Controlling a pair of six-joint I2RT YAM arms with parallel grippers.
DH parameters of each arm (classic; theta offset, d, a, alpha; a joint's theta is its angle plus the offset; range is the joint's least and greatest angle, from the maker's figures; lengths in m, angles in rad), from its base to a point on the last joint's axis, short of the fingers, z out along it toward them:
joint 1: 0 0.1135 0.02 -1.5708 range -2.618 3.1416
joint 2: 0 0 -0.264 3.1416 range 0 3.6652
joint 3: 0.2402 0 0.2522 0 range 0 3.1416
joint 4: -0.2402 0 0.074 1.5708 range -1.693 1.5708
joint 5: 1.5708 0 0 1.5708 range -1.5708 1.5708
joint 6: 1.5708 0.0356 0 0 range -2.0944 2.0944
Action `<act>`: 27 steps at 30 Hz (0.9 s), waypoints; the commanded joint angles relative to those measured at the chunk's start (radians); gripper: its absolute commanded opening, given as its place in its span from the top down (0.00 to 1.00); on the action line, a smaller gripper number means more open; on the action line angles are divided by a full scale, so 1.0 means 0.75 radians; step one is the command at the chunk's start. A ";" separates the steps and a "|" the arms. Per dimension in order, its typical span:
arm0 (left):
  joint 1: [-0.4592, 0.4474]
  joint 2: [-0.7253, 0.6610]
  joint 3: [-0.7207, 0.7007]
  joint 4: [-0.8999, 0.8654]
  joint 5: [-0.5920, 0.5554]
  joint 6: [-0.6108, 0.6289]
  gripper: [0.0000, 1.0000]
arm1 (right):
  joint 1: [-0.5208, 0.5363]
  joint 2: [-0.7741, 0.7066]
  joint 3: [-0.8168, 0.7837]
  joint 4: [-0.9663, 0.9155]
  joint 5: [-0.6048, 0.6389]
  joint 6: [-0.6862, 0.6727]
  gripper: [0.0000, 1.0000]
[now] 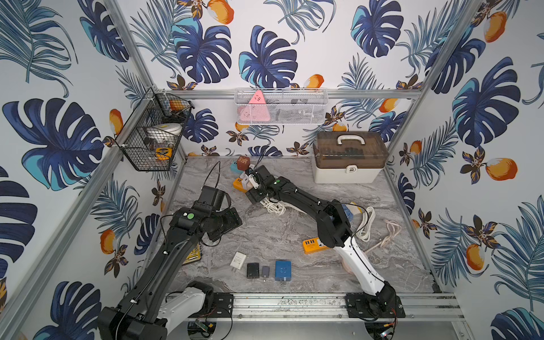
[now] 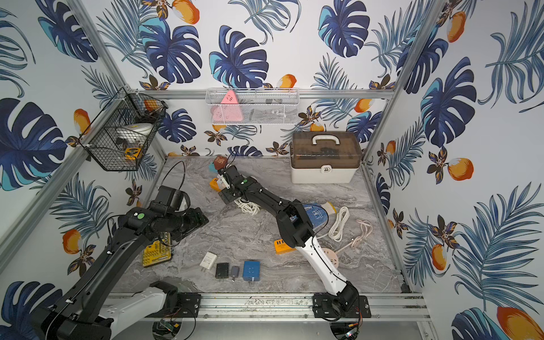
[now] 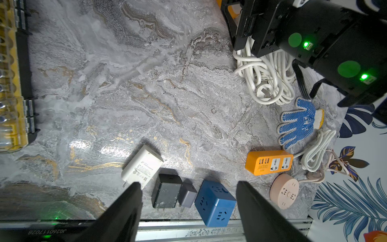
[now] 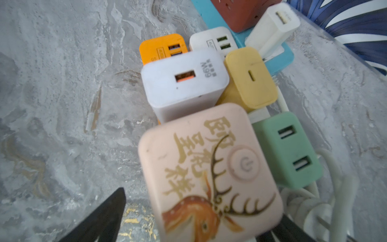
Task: Pull the plug off the socket
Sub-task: Move the socket to the center of the board.
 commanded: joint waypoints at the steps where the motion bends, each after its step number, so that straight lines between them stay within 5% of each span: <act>1: -0.003 0.000 0.010 -0.019 0.011 0.001 0.22 | 0.001 0.022 0.056 0.025 0.027 -0.015 0.08; 10: -0.003 0.006 0.002 -0.008 0.021 -0.006 0.22 | 0.001 0.063 0.121 0.005 -0.027 0.003 0.15; 21: -0.002 0.025 0.030 -0.020 -0.020 -0.030 0.22 | 0.020 -0.008 0.014 0.011 -0.071 -0.064 0.59; 27: -0.003 0.059 0.055 -0.066 -0.098 -0.118 0.22 | 0.058 -0.206 -0.283 0.164 -0.181 -0.125 0.67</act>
